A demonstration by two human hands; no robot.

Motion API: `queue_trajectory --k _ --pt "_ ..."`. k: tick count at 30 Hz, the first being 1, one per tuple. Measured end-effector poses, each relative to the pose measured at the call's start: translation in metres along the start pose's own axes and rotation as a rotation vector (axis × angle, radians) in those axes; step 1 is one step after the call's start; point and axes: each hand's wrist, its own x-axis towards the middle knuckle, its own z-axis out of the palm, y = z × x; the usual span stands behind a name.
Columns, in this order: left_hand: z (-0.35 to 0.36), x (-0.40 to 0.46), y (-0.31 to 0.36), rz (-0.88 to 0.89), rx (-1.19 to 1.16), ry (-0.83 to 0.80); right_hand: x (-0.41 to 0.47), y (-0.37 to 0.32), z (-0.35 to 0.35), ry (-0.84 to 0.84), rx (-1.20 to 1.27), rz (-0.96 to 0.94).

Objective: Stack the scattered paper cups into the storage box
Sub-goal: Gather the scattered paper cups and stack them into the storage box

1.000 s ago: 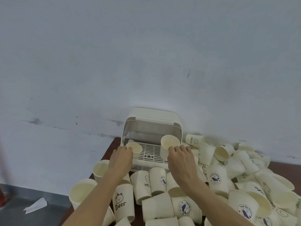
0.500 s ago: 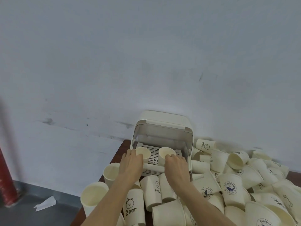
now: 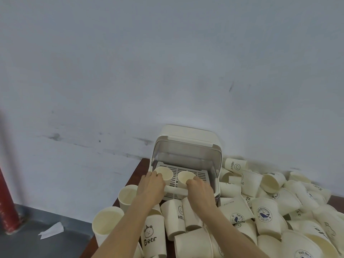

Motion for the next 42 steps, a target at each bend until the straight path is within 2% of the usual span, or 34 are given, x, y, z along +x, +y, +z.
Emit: queue_trajectory --k 13,19,24,33,42 --pt "-0.006 -0.003 0.003 -0.017 -0.015 -0.050 -0.006 -0.003 -0.008 -0.026 0.022 -0.020" --pt "-0.012 -0.009 0.009 -0.122 -0.147 -0.098 -0.015 -0.007 -0.020 -0.025 0.064 0.014" --pt "-0.026 -0.026 0.027 -0.160 -0.228 0.012 -0.029 -0.007 -0.044 0.020 0.110 -0.012" --pt "-0.077 -0.076 0.077 0.059 -0.373 0.105 -0.089 0.011 -0.094 0.146 0.253 0.024" --pt "-0.093 -0.114 0.119 0.254 -0.438 0.150 -0.153 0.055 -0.118 0.222 0.333 0.143"
